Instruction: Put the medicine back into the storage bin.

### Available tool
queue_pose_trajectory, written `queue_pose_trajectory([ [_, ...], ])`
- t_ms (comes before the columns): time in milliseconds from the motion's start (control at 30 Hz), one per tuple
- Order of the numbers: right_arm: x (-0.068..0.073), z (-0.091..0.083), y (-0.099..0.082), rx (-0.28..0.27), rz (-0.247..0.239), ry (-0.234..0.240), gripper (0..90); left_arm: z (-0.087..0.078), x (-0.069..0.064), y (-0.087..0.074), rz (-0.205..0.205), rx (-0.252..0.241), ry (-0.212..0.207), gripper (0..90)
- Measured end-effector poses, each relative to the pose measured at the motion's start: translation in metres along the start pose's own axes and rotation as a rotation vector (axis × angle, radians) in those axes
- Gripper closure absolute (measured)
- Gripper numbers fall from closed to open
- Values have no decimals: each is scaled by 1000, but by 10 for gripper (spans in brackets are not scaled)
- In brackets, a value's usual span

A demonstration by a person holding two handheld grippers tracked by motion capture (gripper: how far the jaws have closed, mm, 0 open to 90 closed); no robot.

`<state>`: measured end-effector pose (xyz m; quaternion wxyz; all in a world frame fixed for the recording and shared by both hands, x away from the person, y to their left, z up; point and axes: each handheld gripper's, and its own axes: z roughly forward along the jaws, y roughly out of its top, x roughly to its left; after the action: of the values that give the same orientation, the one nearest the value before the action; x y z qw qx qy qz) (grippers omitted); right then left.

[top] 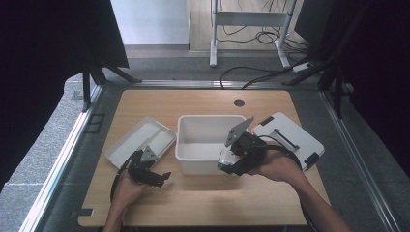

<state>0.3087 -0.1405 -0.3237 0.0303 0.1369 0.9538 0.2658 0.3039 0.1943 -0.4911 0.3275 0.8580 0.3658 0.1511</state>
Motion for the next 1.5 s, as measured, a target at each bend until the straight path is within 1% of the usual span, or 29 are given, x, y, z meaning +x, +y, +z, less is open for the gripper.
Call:
queue_pose_trajectory([
  [67,-2,-2,3,-3,3,-8,453,0,0,0,0,0,1,0],
  [100,-7,-6,8,-10,6,-26,453,1,0,0,-6,-5,-1,0],
  [167,-13,-7,13,-11,16,-45,454,0,-1,0,-5,-5,0,0],
  [200,-13,-7,13,-11,16,-45,454,0,-1,0,-5,-5,0,0],
  [267,-19,-6,17,-8,22,-66,454,0,0,0,-4,-6,-1,0],
  [300,-26,-5,19,-4,35,-85,454,-1,0,0,-5,-9,0,0],
  [367,-33,-2,21,-6,45,-104,454,-2,1,0,-3,-10,1,0],
  [400,-33,-2,21,-6,45,-104,454,-2,1,0,-3,-10,1,0],
  [433,-40,1,22,-1,57,-120,454,-2,1,0,-3,-10,3,0],
  [467,-40,1,22,-1,57,-120,454,-2,1,0,-3,-10,4,0],
  [533,-49,7,22,0,78,-141,454,-2,1,0,-4,-10,4,0],
  [567,-52,9,21,0,81,-147,454,-2,1,0,-3,-9,4,0],
  [600,-52,9,21,0,81,-147,454,-2,1,0,-3,-9,4,0],
  [633,-58,14,21,5,95,-162,454,-2,1,-1,-3,-9,3,0],
  [700,-60,16,20,7,98,-165,454,-1,1,-1,-2,-9,1,0],
  [733,-65,22,19,9,108,-173,454,-1,1,-1,-1,-7,0,0],
  [833,-72,31,16,11,126,-183,454,-1,1,-1,0,-8,1,0],
  [867,-72,31,16,11,126,-183,454,-1,1,-1,0,-8,1,0],
  [900,-75,38,14,18,135,-190,454,-1,1,-1,1,-9,1,0],
  [933,-75,38,14,18,135,-190,454,-1,1,-1,1,-9,1,0],
  [1000,-79,48,10,24,144,-195,454,0,1,-1,2,-10,-1,0],
  [1033,-79,48,10,24,144,-195,454,0,1,-1,2,-10,-1,0],
  [1067,-80,52,9,25,147,-196,454,0,1,-1,2,-9,-1,0],
  [1100,-81,59,7,34,150,-198,454,0,1,-2,4,-7,-2,0],
  [1167,-81,66,5,41,156,-202,454,0,1,-2,5,-7,-2,0],
  [1233,-82,72,4,43,162,-198,454,0,1,-2,5,-7,-2,0],
  [1267,-82,72,4,43,162,-198,454,0,1,-2,5,-7,-2,0],
  [1300,-83,78,2,49,166,-196,454,0,2,-2,11,-3,-4,0],
  [1500,-83,92,-2,74,174,-183,453,0,1,-1,14,-1,-7,0],
])
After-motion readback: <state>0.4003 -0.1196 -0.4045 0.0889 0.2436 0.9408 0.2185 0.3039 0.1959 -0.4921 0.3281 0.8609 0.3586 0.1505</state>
